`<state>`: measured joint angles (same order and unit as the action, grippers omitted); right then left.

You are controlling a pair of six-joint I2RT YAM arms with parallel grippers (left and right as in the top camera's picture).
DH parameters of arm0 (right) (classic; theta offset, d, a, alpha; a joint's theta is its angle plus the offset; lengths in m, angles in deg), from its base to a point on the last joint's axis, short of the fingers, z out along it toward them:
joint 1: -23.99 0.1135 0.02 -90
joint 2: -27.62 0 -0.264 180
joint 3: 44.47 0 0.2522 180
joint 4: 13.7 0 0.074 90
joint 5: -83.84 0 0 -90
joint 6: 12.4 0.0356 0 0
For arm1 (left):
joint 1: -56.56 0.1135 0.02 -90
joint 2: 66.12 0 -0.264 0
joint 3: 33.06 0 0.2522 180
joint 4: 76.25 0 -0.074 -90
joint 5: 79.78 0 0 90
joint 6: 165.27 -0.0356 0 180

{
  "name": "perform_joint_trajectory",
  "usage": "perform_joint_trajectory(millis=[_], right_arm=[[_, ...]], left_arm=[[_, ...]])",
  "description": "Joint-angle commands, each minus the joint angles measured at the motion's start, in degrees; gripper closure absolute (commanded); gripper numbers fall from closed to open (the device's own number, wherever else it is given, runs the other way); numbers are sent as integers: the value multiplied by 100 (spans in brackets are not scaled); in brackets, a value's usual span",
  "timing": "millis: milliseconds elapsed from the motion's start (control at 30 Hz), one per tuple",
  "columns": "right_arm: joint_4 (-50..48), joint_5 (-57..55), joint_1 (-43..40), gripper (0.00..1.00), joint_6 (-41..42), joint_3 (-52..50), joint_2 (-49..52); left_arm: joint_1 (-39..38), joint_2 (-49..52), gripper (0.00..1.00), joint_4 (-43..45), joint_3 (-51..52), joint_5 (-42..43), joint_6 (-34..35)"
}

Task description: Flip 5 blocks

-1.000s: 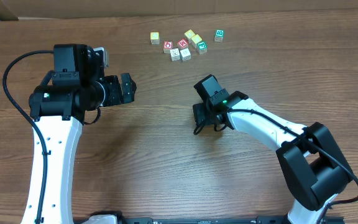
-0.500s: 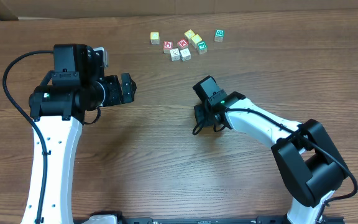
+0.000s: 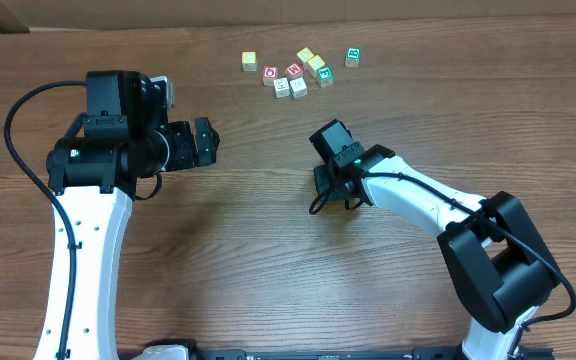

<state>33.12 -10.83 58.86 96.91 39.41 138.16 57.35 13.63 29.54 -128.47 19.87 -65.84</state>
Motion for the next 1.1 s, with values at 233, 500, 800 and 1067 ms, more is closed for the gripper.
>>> perform_joint_trajectory(millis=[233,500,800,1067], right_arm=[[337,31,-22,67,354,463,-37],[640,221,-15,67,774,608,-48],[719,219,33,63,949,599,28],[673,221,70,42,944,603,39]], left_arm=[[-7,13,0,2,-122,4,-44],[-7,13,0,2,-122,4,-44],[-7,13,0,4,-122,4,-44],[-7,13,0,4,-122,7,-44]])
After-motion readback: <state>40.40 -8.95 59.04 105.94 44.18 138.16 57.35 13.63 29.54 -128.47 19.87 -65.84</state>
